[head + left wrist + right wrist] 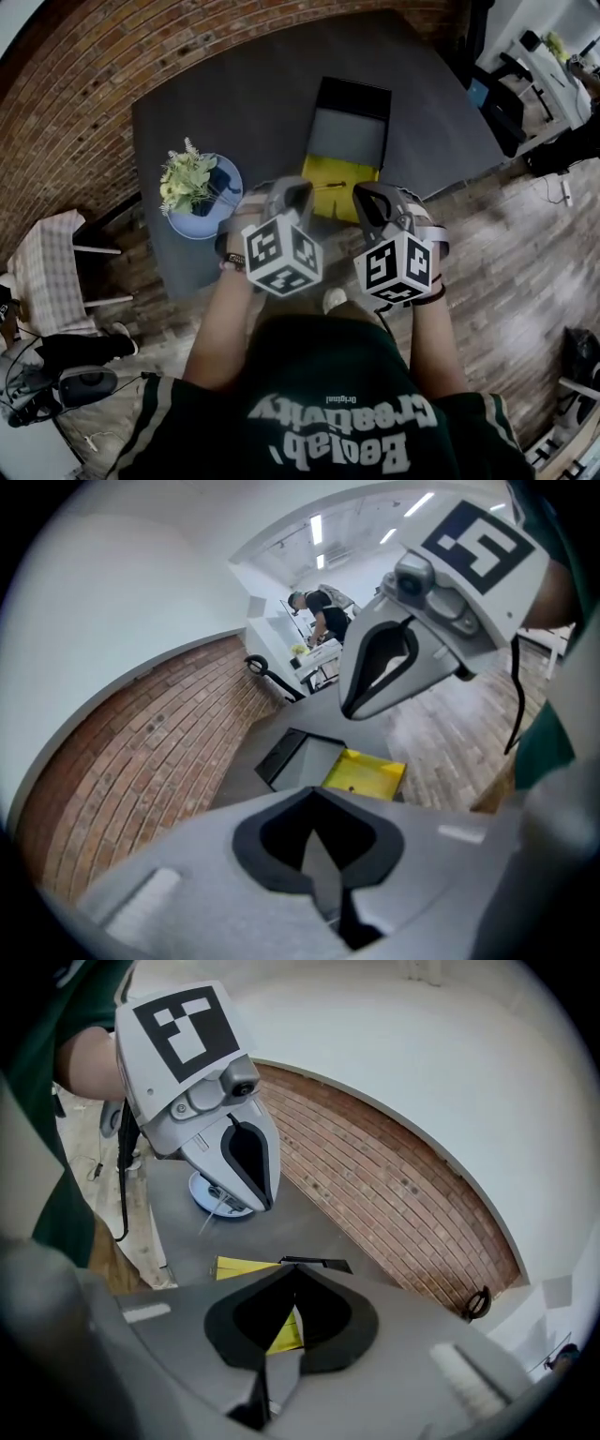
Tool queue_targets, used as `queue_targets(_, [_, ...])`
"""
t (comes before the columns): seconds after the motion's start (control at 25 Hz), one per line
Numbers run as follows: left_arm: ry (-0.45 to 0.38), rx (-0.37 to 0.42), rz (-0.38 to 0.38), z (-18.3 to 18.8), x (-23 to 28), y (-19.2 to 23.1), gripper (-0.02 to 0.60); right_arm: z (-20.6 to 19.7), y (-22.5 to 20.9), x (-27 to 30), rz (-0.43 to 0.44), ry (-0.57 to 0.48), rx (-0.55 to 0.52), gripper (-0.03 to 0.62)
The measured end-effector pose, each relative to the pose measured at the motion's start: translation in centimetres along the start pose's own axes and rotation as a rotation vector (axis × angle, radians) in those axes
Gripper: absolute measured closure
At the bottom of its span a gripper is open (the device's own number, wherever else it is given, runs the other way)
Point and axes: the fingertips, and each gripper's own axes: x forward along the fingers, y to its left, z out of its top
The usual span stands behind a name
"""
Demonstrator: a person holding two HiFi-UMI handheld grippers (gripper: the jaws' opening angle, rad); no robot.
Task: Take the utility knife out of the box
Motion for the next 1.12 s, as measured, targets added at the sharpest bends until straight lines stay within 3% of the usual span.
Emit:
queue_targets(0.72, [0.000,-0.029,0.085,3.6,-5.6,-4.1,0.580,0.1,1.8,-6.9,-0.009,-0.078,-0.087,0.588])
queue_targets(1.12, [-0.006,-0.029,0.101,4.5,-6.3,-4.7,0.580,0.2,2.5,-8.0,0.034,-0.112,-0.048,0.589])
